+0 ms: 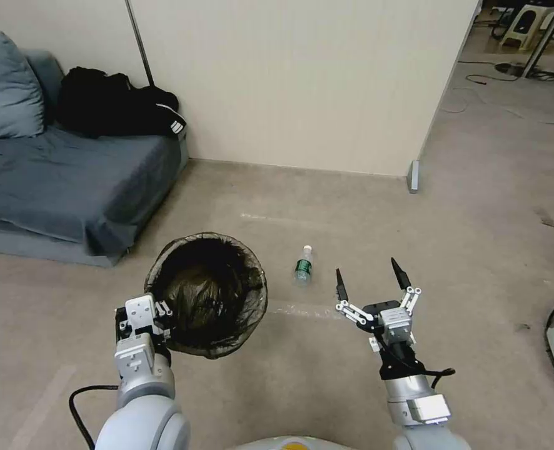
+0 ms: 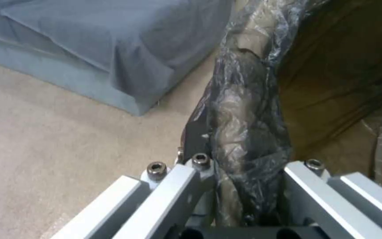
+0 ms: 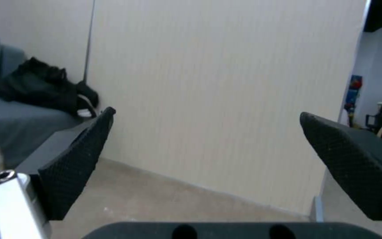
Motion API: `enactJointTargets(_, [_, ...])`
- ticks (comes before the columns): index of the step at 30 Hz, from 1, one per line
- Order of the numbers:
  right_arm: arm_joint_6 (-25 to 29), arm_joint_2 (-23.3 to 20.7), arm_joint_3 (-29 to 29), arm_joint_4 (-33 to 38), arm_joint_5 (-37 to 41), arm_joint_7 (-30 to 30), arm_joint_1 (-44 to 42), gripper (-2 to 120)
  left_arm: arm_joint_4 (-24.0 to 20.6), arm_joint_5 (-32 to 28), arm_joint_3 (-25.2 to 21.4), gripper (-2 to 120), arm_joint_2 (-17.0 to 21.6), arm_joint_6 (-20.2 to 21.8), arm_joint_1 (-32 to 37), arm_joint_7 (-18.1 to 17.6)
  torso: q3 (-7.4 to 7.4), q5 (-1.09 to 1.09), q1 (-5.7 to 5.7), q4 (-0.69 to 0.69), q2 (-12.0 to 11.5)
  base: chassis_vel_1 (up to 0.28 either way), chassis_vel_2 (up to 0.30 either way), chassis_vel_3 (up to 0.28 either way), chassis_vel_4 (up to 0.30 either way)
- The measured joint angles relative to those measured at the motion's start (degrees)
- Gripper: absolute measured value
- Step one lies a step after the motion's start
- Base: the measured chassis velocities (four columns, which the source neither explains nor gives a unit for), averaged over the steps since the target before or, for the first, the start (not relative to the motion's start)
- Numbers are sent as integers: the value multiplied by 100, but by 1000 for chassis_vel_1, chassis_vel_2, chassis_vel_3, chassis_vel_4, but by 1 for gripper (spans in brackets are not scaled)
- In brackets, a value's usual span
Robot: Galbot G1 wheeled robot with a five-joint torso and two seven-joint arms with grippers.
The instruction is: Pick up the trash bin, then pick up the garbage from the floor and place it into the trash bin.
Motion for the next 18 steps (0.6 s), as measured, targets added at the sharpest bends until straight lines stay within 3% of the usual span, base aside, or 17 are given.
enactJointTargets(6, [-470, -297, -201, -192, 621, 420, 692, 100, 72, -459, -8, 0, 75, -75, -179, 6, 0, 0, 0, -1, 0, 0, 0, 0, 0])
enactJointTargets(12, [-1697, -825, -748, -539, 1623, 1078, 1765, 100, 174, -601, -35, 0, 114, -64, -257, 3, 0, 0, 0, 0, 0, 0, 0, 0, 0])
enactJointTargets(18, [-2479, -1018, -1254, -1135, 2010, 1451, 2542, 100, 220, -565, -10, 0, 125, -84, -186, 3, 0, 0, 0, 1, 0, 0, 0, 0, 0])
